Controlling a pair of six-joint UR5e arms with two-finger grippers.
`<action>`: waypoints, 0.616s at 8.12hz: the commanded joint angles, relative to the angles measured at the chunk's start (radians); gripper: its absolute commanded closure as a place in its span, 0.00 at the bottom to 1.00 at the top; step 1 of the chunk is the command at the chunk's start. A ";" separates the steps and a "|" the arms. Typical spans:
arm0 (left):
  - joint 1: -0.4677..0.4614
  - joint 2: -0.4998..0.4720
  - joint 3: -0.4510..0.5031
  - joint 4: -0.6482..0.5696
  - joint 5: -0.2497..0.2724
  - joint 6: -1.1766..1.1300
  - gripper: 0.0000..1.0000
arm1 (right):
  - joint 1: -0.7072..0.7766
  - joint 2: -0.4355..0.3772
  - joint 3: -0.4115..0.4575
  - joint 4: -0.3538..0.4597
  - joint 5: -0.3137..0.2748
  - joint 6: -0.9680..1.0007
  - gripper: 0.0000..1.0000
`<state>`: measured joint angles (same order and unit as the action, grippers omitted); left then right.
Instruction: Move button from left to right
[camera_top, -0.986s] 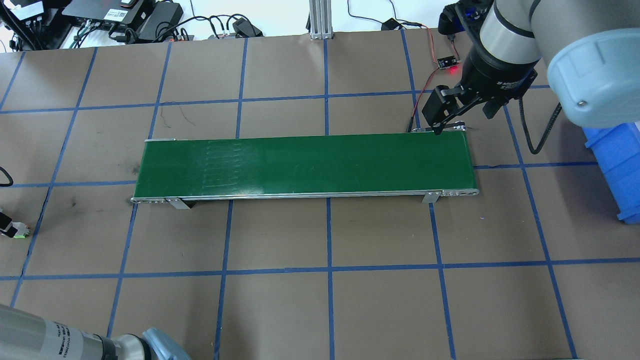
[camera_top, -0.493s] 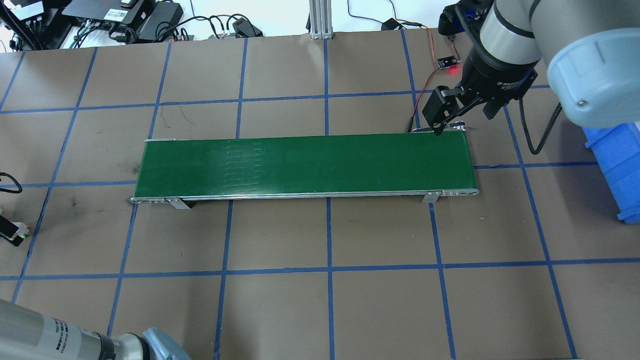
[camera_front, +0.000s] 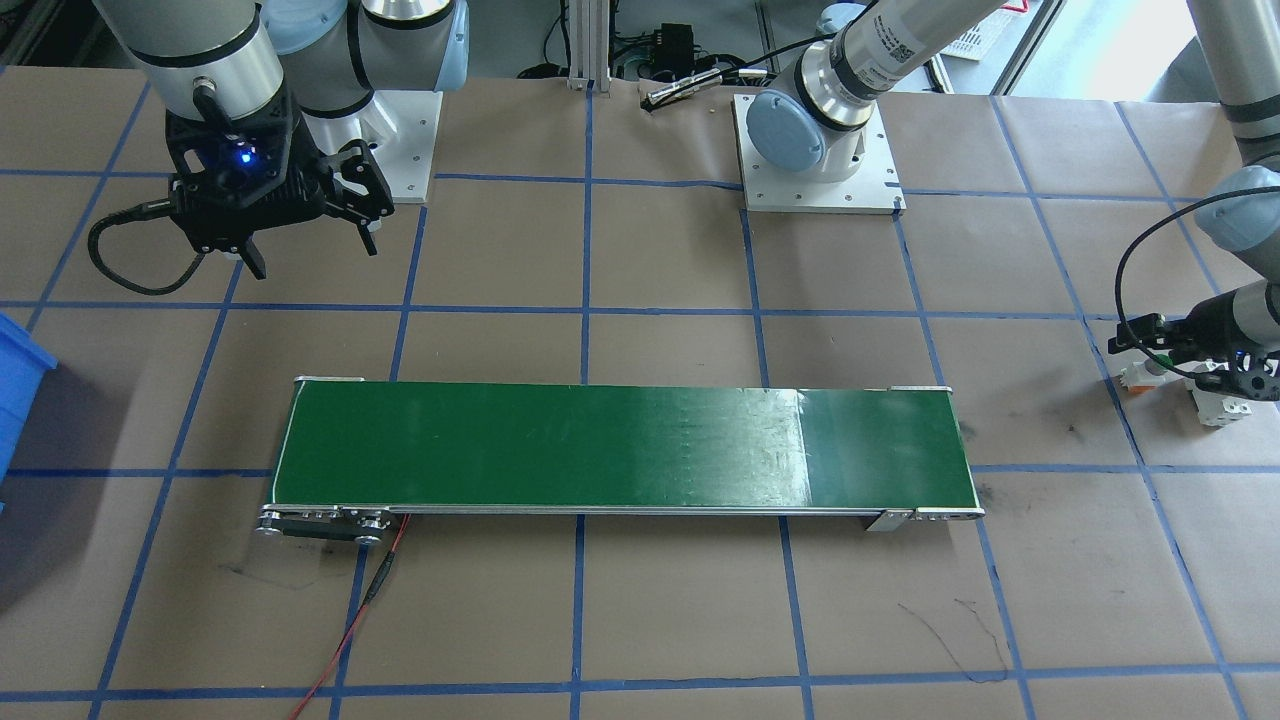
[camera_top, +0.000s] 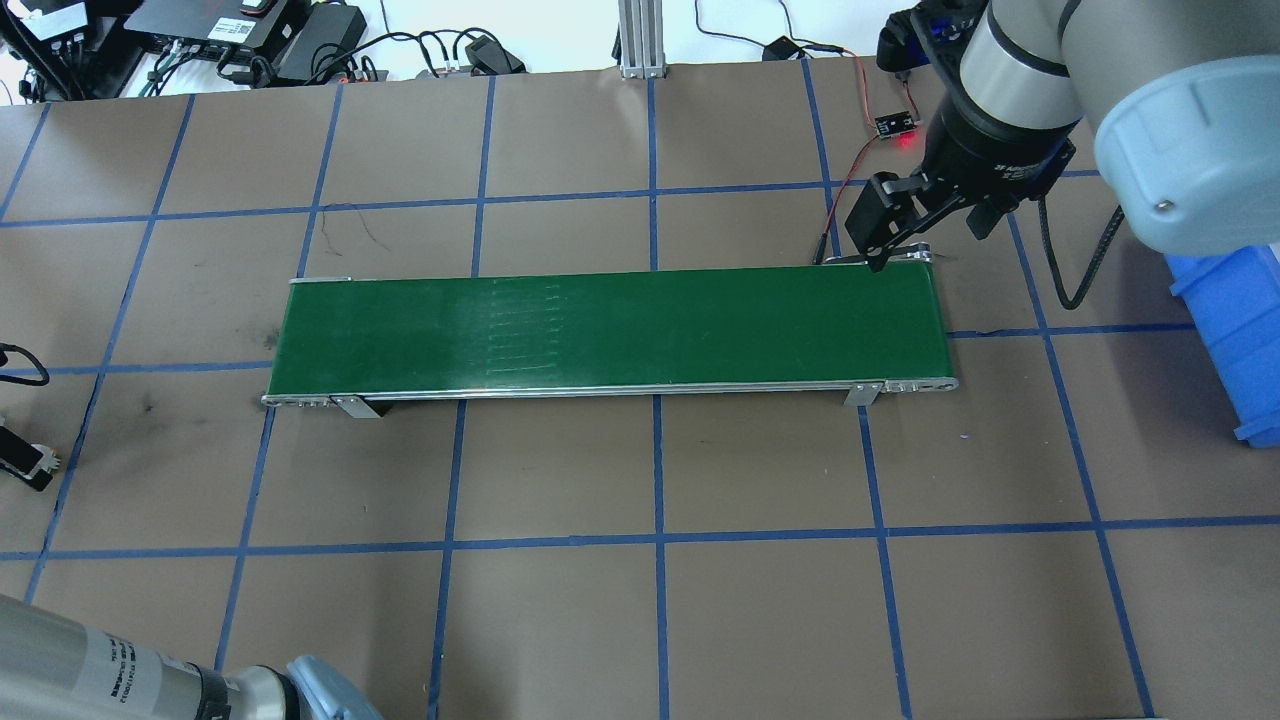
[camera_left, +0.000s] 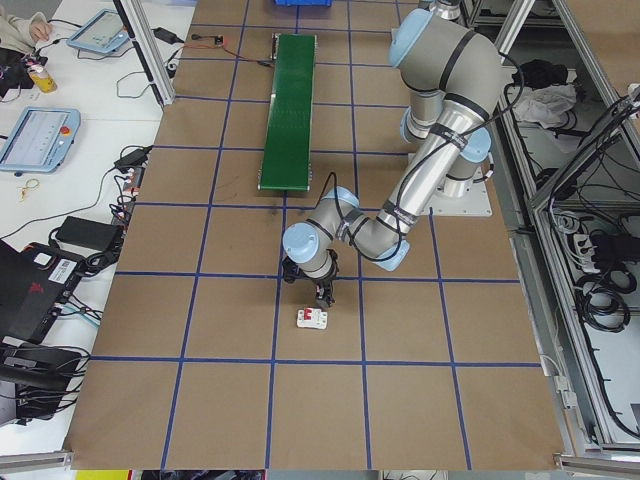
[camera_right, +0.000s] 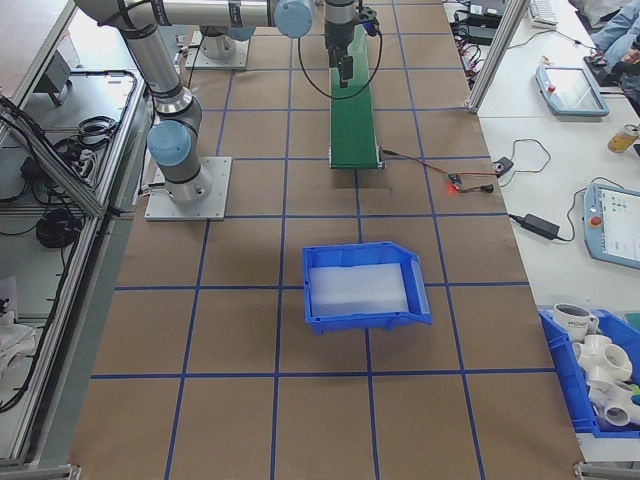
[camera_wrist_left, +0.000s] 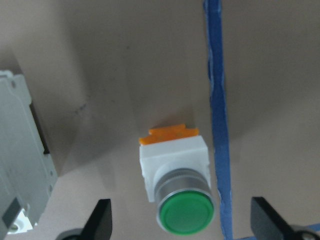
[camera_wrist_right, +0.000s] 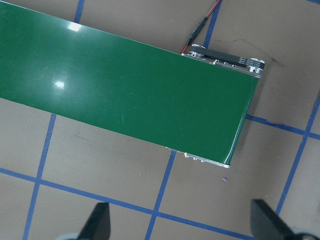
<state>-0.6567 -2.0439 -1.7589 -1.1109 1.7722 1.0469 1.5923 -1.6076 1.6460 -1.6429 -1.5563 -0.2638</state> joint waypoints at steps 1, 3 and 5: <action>-0.004 -0.037 0.004 0.041 -0.026 -0.037 0.07 | 0.000 0.000 0.000 0.002 0.001 0.002 0.00; -0.007 -0.050 0.006 0.051 -0.028 -0.038 0.35 | 0.000 0.000 0.000 0.002 -0.001 0.000 0.00; -0.007 -0.039 0.004 0.045 -0.026 -0.034 1.00 | 0.000 0.000 0.000 0.002 -0.001 0.000 0.00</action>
<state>-0.6634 -2.0888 -1.7536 -1.0623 1.7458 1.0114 1.5923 -1.6076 1.6460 -1.6414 -1.5569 -0.2632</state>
